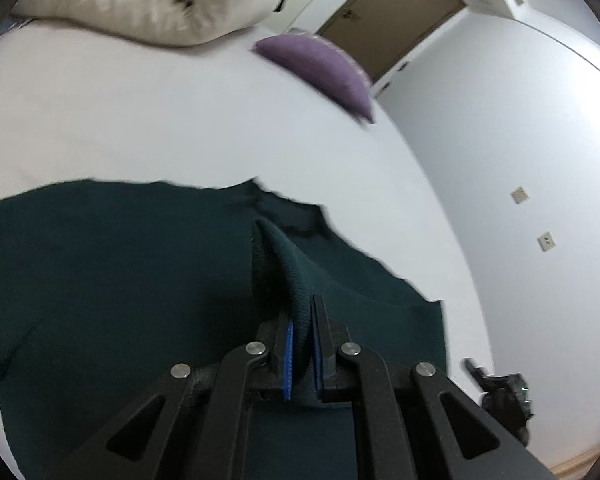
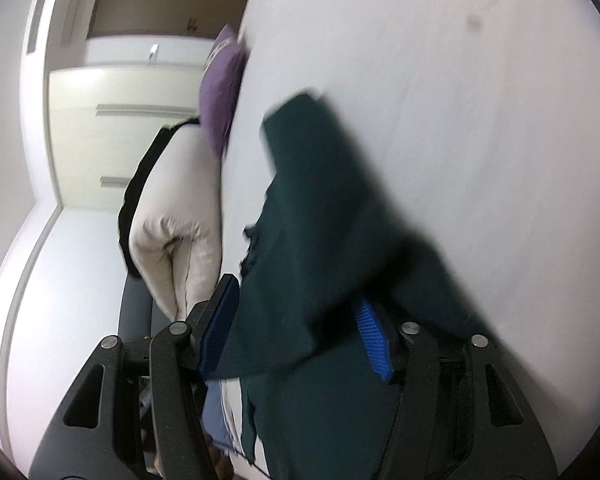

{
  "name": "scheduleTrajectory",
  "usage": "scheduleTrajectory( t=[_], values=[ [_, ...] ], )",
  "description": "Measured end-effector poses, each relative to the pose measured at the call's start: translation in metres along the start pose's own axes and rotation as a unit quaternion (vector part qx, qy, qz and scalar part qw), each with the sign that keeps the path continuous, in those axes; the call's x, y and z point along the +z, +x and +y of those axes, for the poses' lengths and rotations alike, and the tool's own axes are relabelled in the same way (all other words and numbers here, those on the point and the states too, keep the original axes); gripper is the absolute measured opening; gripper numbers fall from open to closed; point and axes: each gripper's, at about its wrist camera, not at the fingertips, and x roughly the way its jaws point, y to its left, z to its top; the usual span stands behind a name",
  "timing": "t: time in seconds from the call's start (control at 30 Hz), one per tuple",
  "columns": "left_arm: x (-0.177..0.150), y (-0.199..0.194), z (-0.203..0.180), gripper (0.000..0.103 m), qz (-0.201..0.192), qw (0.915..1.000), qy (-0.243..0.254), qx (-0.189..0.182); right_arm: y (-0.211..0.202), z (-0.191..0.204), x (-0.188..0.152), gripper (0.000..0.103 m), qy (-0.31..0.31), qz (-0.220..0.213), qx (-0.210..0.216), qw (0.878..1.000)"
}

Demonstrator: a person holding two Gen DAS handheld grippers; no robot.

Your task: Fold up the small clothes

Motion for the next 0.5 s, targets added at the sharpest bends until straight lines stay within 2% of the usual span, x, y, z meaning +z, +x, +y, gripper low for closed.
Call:
scheduleTrajectory(
  t=[0.1, 0.17, 0.23, 0.3, 0.4, 0.5],
  values=[
    [-0.002, 0.013, 0.020, 0.008, 0.008, 0.9998, -0.014, 0.013, -0.006, -0.005, 0.012, 0.055, 0.000, -0.024, -0.012, 1.000],
    [-0.005, 0.016, 0.028, 0.008, 0.010, 0.9996, -0.017, 0.018, -0.010, -0.015, 0.017, 0.051, 0.012, -0.029, -0.006, 0.999],
    [-0.007, 0.020, 0.032, 0.008, 0.009, 0.9995, -0.009, 0.030, -0.011, -0.022, 0.021, 0.038, 0.011, -0.031, -0.010, 0.999],
    [-0.011, 0.020, 0.038, 0.008, 0.009, 0.9993, -0.009, 0.035, -0.010, -0.025, 0.019, 0.031, 0.002, -0.030, -0.014, 0.999],
    [-0.016, 0.020, 0.042, 0.008, 0.002, 0.9995, -0.011, 0.030, -0.014, -0.017, 0.018, 0.034, -0.021, -0.016, -0.023, 0.999],
    [-0.024, 0.018, 0.045, 0.008, -0.007, 0.9997, -0.001, 0.022, -0.032, -0.002, 0.018, 0.037, -0.056, -0.011, -0.054, 0.997]
  ],
)
